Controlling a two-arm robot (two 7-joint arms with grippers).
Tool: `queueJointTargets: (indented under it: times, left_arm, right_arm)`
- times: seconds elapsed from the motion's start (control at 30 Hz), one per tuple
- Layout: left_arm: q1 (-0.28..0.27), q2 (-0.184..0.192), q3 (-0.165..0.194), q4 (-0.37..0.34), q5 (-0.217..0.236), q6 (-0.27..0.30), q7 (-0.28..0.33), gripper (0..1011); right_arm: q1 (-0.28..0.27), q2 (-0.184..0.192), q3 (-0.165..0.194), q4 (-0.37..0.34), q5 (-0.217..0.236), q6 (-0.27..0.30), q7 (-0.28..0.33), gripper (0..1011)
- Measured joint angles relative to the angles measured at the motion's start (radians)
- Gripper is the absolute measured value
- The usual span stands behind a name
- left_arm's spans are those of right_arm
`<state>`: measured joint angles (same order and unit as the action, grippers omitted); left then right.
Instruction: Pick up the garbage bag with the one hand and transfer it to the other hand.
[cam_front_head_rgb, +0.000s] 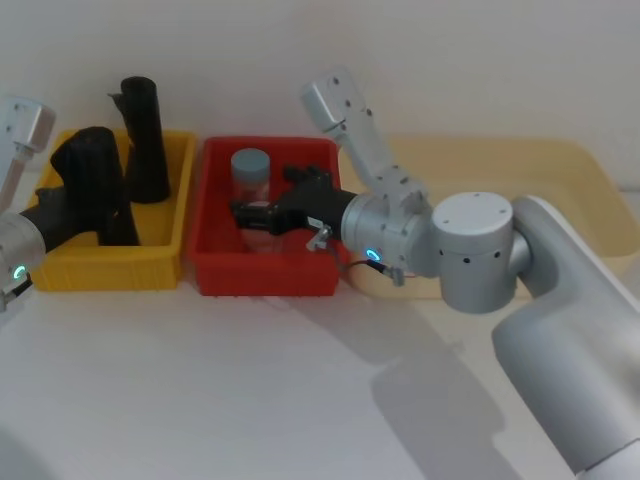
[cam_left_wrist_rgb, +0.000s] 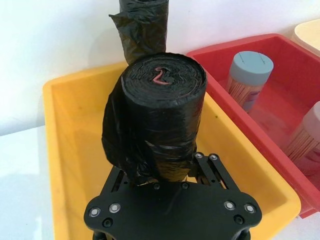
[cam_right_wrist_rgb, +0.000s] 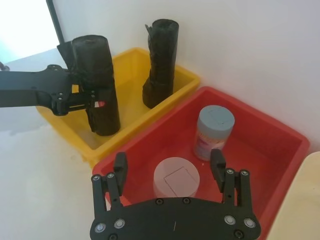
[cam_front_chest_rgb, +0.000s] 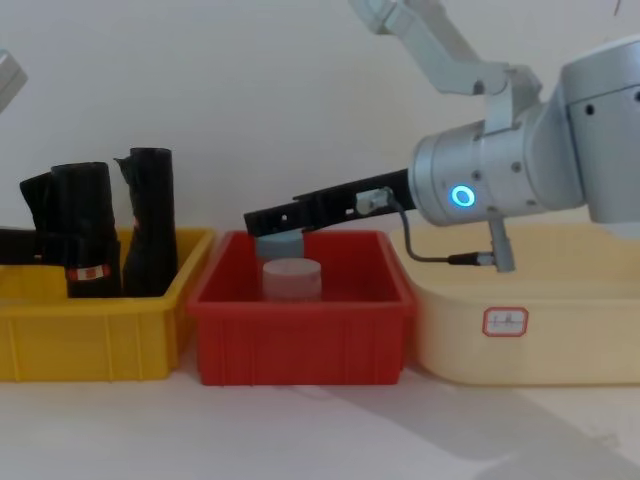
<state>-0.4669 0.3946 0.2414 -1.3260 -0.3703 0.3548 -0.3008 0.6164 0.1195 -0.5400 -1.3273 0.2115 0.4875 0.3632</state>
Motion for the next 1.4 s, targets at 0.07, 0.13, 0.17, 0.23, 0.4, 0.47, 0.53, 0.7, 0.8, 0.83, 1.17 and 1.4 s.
queueJointTargets:
  times: [0.07, 0.13, 0.17, 0.23, 0.4, 0.47, 0.53, 0.7, 0.8, 0.83, 1.17, 1.4]
  left_arm:
    - [0.000, 0.000, 0.000, 0.000, 0.000, 0.000, 0.000, 402]
    - [0.000, 0.000, 0.000, 0.000, 0.000, 0.000, 0.000, 402]
    - [0.000, 0.000, 0.000, 0.000, 0.000, 0.000, 0.000, 402]
    - [0.000, 0.000, 0.000, 0.000, 0.000, 0.000, 0.000, 402]
    - [0.000, 0.000, 0.000, 0.000, 0.000, 0.000, 0.000, 402]
    - [0.000, 0.000, 0.000, 0.000, 0.000, 0.000, 0.000, 402]
    - [0.000, 0.000, 0.000, 0.000, 0.000, 0.000, 0.000, 402]
    - [0.000, 0.000, 0.000, 0.000, 0.000, 0.000, 0.000, 402]
    - [0.000, 0.000, 0.000, 0.000, 0.000, 0.000, 0.000, 402]
    - [0.000, 0.000, 0.000, 0.000, 0.000, 0.000, 0.000, 402]
    - [0.000, 0.000, 0.000, 0.000, 0.000, 0.000, 0.000, 402]
    - [0.000, 0.000, 0.000, 0.000, 0.000, 0.000, 0.000, 402]
  right_arm:
    - [0.006, -0.005, -0.001, 0.010, -0.002, 0.001, 0.000, 999]
    - [0.016, -0.015, -0.002, 0.033, -0.005, 0.001, -0.001, 1000]
    - [0.022, -0.021, -0.003, 0.049, -0.007, 0.000, -0.002, 1000]
    - [0.028, -0.026, -0.003, 0.064, -0.010, -0.002, -0.003, 1000]
    - [0.043, -0.040, -0.004, 0.106, -0.018, -0.016, -0.008, 1000]
    - [0.049, -0.045, -0.004, 0.124, -0.022, -0.024, -0.009, 1000]
    - [0.055, -0.050, -0.005, 0.144, -0.025, -0.029, -0.010, 1000]
    - [0.064, -0.059, -0.005, 0.177, -0.030, -0.037, -0.010, 1000]
    - [0.070, -0.064, -0.005, 0.196, -0.034, -0.039, -0.010, 999]
    - [0.073, -0.066, -0.005, 0.206, -0.036, -0.039, -0.010, 1000]
    - [0.088, -0.074, -0.007, 0.265, -0.052, -0.040, -0.010, 1000]
    - [0.095, -0.079, -0.005, 0.289, -0.058, -0.038, -0.007, 1000]
